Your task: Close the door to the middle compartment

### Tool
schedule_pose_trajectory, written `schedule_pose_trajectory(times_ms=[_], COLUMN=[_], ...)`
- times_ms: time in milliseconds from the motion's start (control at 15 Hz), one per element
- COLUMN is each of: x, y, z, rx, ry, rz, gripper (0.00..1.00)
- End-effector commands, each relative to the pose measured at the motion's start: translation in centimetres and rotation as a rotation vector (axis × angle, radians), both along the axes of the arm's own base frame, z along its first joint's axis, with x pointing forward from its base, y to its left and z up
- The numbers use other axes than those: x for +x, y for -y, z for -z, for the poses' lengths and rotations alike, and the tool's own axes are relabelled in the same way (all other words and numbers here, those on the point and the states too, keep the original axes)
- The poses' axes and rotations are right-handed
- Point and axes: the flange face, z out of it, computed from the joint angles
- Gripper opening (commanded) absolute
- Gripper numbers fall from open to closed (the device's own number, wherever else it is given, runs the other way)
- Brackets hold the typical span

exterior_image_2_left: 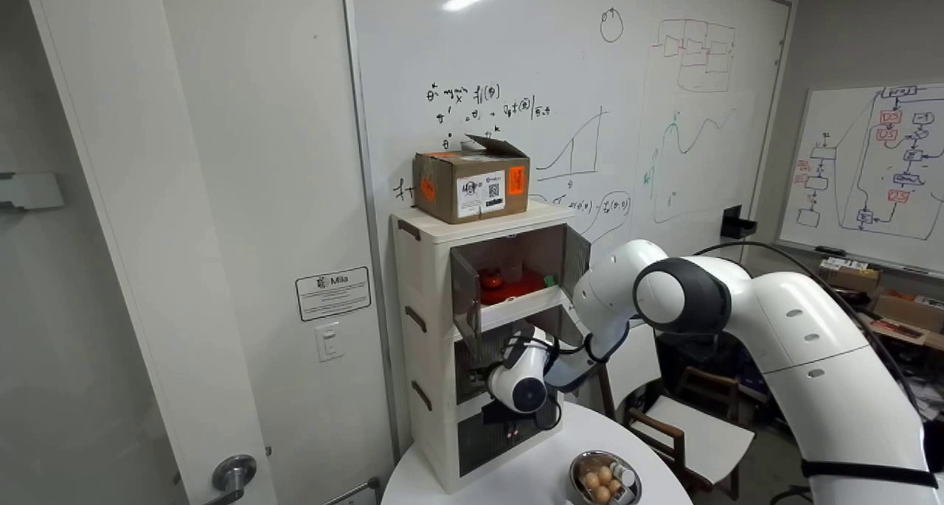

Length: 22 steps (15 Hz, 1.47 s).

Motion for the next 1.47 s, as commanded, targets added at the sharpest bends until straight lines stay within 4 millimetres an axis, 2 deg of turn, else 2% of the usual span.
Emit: schedule_pose_trajectory(times_ms=[0, 400, 667, 933, 1133, 1267, 1400], x=[1.9, 2.4, 1.0, -1.8, -3.0, -4.4, -6.5], y=[-0.7, -1.3, -1.2, -0.4, 0.5, 2.0, 4.0], z=[-0.2, 0.7, 0.8, -1.0, -3.7, -4.8, -5.3], rx=[-0.064, -0.111, -0.092, -0.003, 0.148, 0.182, 0.132], ry=[0.055, 0.06, 0.02, -0.151, -0.246, -0.323, -0.424], rz=[-0.012, -0.046, -0.059, -0.13, -0.17, -0.212, -0.278], gripper=[1.0, 1.0, 1.0, 1.0, 1.0, 1.0, 1.0])
